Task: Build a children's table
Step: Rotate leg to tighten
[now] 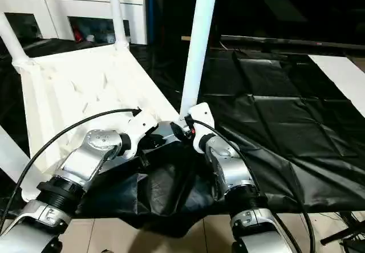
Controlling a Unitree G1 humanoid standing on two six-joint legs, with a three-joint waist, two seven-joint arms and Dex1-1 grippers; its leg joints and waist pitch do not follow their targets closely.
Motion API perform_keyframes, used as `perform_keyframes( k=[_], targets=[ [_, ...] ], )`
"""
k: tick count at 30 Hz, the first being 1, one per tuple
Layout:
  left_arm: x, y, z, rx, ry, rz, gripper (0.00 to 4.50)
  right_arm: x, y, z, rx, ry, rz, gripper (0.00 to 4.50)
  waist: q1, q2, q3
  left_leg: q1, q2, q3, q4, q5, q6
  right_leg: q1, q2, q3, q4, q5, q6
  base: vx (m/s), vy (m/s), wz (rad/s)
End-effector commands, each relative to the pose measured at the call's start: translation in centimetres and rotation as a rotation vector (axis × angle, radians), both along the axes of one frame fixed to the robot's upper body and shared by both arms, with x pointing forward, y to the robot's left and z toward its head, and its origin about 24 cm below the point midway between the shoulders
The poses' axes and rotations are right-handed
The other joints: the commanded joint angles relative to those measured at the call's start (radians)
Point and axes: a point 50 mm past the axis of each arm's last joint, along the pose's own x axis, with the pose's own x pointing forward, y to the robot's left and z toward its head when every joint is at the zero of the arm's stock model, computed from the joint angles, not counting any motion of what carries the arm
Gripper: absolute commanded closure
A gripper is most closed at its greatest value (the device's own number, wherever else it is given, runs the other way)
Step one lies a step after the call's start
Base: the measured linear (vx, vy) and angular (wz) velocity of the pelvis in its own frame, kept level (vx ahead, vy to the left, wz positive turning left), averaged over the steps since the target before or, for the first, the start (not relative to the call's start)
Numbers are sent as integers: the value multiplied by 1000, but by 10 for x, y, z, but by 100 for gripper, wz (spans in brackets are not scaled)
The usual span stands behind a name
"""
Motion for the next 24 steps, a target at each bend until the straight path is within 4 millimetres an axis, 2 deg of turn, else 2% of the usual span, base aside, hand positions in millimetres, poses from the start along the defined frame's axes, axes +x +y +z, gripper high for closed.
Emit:
perform_keyframes(
  k=[1,3,5,6,7,8,9,11,13,15,18,23,24],
  targets=[
    [-5,-14,4,-63,-22,-100,450,-13,34,6,6,-28,265,56,-1,5,-51,7,20,-16,-82,-364,-19,23,-59,26,-95,-355,-141,0,0,0],
    [-6,-12,5,-62,-28,-118,450,-13,30,7,-5,-34,291,56,1,3,-50,15,20,-11,-77,-371,-9,16,-59,28,-100,-368,-146,0,0,0],
    [-12,-1,7,-71,-4,-206,450,-18,15,11,-40,-33,412,56,7,1,-54,12,20,-11,-75,-347,0,22,-61,29,-98,-367,-146,0,0,0],
    [-12,0,7,-71,0,-215,450,-18,13,11,-42,-32,421,56,8,1,-54,11,21,-10,-76,-335,4,24,-60,29,-98,-352,-147,0,0,0],
    [-15,4,8,-71,14,-249,450,-20,8,13,-48,-29,455,56,9,1,-56,11,21,-7,-75,-306,12,24,-60,31,-94,-308,-158,0,0,0],
    [-19,10,10,-75,27,-307,450,-21,1,15,-57,-25,500,56,10,2,-60,5,21,-7,-73,-268,18,30,-59,30,-85,-247,-174,0,0,0],
    [-20,13,10,-75,37,-329,450,-22,-3,16,-60,-21,524,56,13,4,-62,6,22,-5,-72,-233,27,33,-57,29,-80,-185,-190,0,0,0],
    [-21,16,11,-76,44,-348,450,-23,-6,17,-62,-17,544,56,11,6,-62,7,23,-3,-69,-208,34,32,-56,28,-73,-124,-212,0,0,0],
    [-24,24,12,-65,67,-398,450,-24,-13,20,-74,-7,589,56,17,8,-64,10,23,0,-67,-171,45,36,-53,27,-64,-40,-245,0,0,0],
    [-25,30,13,-53,84,-422,450,-26,-17,22,-74,-4,615,56,19,7,-65,11,23,0,-67,-160,47,39,-51,25,-59,-11,-251,0,0,0],
    [-26,35,15,-52,101,-449,450,-27,-19,24,-62,10,642,56,22,9,-63,16,25,3,-67,-180,47,37,-53,25,-61,-23,-260,0,0,0],
    [-28,40,15,-47,121,-472,450,-33,-20,22,-76,35,704,56,33,8,-60,20,27,5,-69,-212,26,34,-55,28,-66,-92,-242,0,0,0],
    [-28,41,16,-47,123,-476,450,-35,-19,21,-78,39,713,71,34,6,-60,18,27,4,-70,-222,17,34,-56,27,-67,-113,-237,0,0,0]
  ],
)
